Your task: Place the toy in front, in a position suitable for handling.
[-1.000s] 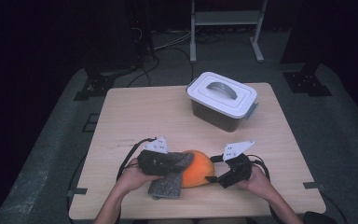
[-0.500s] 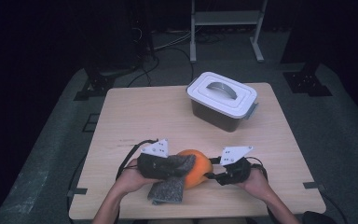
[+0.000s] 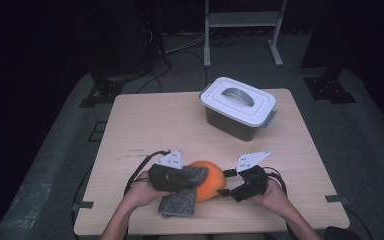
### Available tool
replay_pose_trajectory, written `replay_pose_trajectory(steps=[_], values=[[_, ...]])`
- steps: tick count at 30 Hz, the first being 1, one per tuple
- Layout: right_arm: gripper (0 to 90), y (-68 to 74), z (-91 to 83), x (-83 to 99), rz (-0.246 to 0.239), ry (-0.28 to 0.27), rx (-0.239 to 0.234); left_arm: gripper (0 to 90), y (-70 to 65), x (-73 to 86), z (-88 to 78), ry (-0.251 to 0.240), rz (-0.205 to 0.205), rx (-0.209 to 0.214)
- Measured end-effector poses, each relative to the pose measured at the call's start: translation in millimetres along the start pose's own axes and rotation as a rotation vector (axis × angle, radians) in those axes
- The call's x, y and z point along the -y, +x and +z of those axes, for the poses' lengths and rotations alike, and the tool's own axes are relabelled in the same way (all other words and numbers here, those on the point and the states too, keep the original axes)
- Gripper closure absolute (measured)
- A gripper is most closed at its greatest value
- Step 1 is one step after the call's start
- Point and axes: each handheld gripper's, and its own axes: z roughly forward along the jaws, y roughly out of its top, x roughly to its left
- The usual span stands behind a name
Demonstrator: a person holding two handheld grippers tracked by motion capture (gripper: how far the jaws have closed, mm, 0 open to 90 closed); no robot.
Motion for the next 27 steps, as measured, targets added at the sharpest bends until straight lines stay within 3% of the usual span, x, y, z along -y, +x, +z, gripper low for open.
replay_pose_trajectory(steps=[2, 5, 9, 14, 19, 24, 27], values=[[40.4, 1.7, 3.4, -0.3, 0.005, 0.005, 0.023, 77.4, -2.6, -1.4, 3.2, 0.002, 0.009, 0.016], [48.6, 7.5, 2.4, -1.9, -0.06, -0.005, 0.083, 77.3, -7.3, -7.8, 1.3, -0.004, 0.031, 0.01], [52.0, 12.3, 0.5, -5.2, -0.095, -0.031, 0.097, 77.2, -12.8, -17.3, -3.6, -0.024, 0.058, 0.014], [52.4, 24.4, 3.7, -9.5, -0.181, -0.033, 0.113, 77.2, -16.4, -21.6, -2.2, -0.032, 0.069, 0.011], [56.8, 20.0, 2.3, -7.9, -0.162, -0.035, 0.107, 77.6, -8.5, -16.0, -5.5, -0.011, 0.046, -0.038], [57.3, 15.2, -1.4, -7.9, -0.171, -0.023, 0.107, 77.5, -3.7, -12.1, -19.0, 0.01, 0.043, -0.127], [57.4, 15.1, -3.7, -9.9, -0.2, -0.011, 0.104, 77.5, -5.1, -15.5, -22.1, -0.014, 0.044, -0.098]])
